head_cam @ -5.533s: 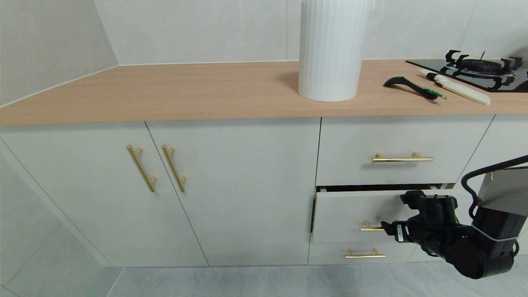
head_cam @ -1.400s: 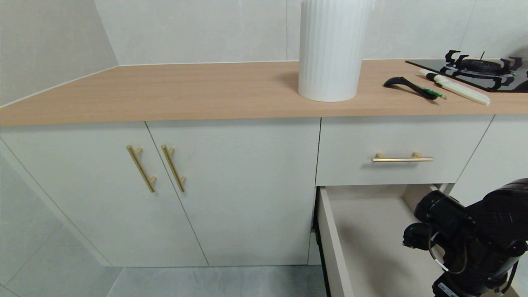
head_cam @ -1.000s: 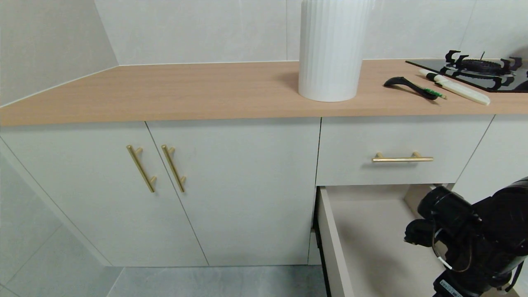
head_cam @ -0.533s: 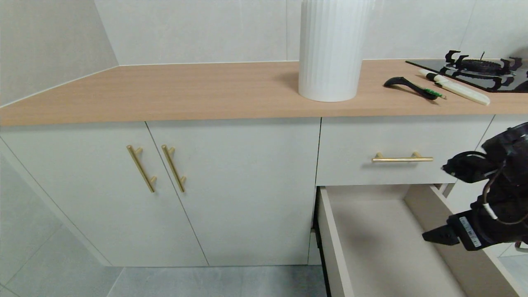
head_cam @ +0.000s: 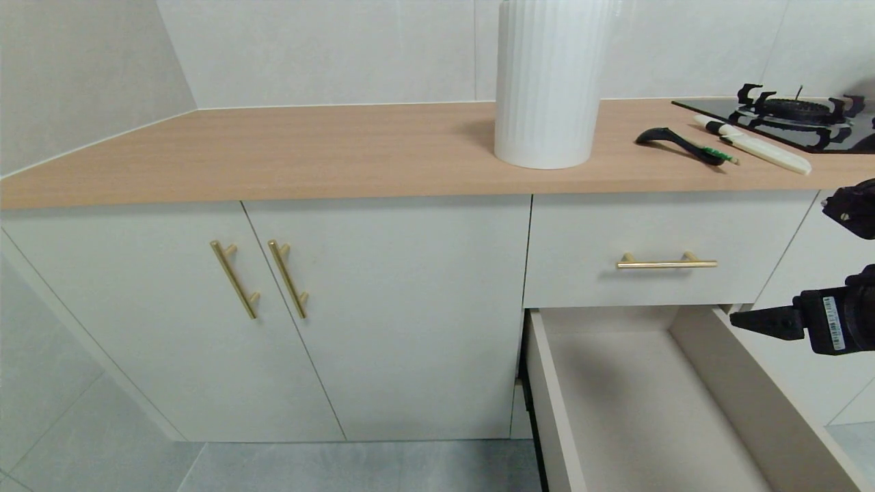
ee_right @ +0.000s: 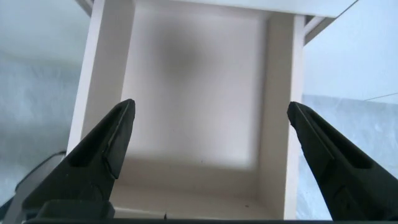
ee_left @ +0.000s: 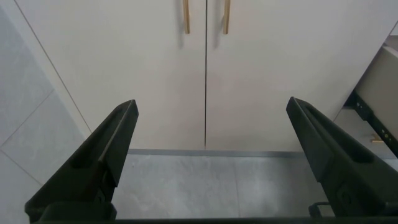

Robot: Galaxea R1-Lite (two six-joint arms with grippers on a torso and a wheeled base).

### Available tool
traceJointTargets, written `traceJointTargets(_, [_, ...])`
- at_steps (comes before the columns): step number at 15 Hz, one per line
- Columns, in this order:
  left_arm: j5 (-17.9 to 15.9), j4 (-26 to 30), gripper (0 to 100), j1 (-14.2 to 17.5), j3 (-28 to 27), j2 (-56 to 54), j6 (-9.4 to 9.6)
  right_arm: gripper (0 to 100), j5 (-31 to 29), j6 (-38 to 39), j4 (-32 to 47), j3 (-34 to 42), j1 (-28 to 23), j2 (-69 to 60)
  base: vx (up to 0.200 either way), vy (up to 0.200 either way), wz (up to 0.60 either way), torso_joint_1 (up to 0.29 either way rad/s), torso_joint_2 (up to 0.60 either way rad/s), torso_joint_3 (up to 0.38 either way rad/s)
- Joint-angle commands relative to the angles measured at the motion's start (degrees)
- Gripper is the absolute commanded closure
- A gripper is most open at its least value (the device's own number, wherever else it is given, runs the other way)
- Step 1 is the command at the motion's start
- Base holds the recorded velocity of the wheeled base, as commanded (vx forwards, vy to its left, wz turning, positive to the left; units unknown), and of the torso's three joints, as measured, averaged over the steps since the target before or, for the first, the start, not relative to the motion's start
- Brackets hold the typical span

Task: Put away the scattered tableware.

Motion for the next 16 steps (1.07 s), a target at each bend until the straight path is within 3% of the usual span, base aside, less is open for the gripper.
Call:
traceJointTargets(1, [0.0, 0.0, 0, 0.0, 0.0, 0.1, 0.00, 0, -0.1, -0.1, 0.0, 0.3, -0.3, -0.5, 0.000, 0.000, 0.00, 0.000, 0.00, 0.000])
traceJointTargets(7, [0.0, 0.0, 0, 0.0, 0.0, 0.1, -0.08, 0, -0.3, -0.1, -0.2, 0.5, -0.3, -1.0, 0.000, 0.000, 0.00, 0.005, -0.02, -0.014])
traceJointTargets(13, [0.0, 0.0, 0, 0.0, 0.0, 0.1, -0.08, 0, -0.3, -0.2, -0.2, 0.5, -0.3, -1.0, 0.000, 0.000, 0.00, 0.094, -0.37, -0.287])
traceJointTargets(16, [0.0, 0.0, 0, 0.0, 0.0, 0.1, 0.00, 0, -0.3, -0.1, -1.2, -7.0, -3.4, 2.8, 0.000, 0.000, 0.00, 0.144, -0.49, -0.308])
